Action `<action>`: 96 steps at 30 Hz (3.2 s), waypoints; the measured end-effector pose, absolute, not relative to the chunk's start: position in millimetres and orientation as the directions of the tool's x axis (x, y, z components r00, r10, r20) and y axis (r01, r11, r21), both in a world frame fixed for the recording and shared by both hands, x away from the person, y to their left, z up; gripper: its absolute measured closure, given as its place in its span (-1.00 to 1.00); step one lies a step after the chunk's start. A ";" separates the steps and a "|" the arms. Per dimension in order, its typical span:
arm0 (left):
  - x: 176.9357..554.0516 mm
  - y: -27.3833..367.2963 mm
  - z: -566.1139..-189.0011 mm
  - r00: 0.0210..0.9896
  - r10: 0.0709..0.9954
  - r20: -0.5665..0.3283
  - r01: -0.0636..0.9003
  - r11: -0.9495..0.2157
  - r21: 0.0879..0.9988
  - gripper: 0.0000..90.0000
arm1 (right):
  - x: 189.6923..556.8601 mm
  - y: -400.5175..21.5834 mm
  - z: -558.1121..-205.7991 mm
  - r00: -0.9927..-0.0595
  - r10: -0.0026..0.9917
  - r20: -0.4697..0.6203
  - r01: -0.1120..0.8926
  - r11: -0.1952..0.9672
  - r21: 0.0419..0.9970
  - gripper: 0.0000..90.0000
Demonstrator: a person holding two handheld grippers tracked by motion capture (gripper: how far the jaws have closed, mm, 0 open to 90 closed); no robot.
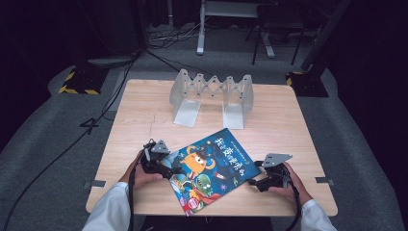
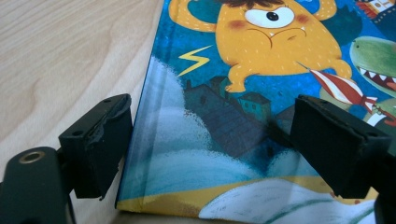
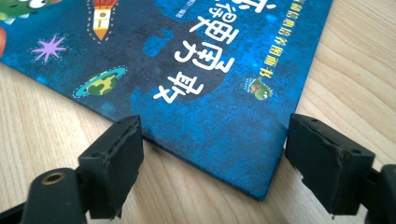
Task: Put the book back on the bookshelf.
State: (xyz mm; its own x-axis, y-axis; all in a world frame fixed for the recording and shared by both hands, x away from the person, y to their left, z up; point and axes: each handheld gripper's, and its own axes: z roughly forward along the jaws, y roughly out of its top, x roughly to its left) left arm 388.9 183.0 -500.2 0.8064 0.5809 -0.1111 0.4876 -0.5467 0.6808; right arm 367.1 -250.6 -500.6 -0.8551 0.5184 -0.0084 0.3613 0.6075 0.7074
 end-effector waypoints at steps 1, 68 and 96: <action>386.2 184.3 -500.7 0.805 0.582 -0.115 0.489 -0.542 0.684 -0.69 | 367.1 -250.6 -500.6 -0.855 0.518 -0.008 0.361 0.608 0.707 -0.54; 291.6 146.1 -502.6 0.890 0.442 -0.110 0.380 -0.587 0.715 -0.23 | 362.6 -249.3 -497.8 -0.710 0.705 -0.013 0.497 0.514 0.699 -0.35; 298.9 159.5 -504.7 0.854 0.520 -0.017 0.383 -0.608 0.696 -0.57 | 304.4 -248.4 -477.8 -0.782 0.623 -0.010 0.551 0.699 0.457 -0.39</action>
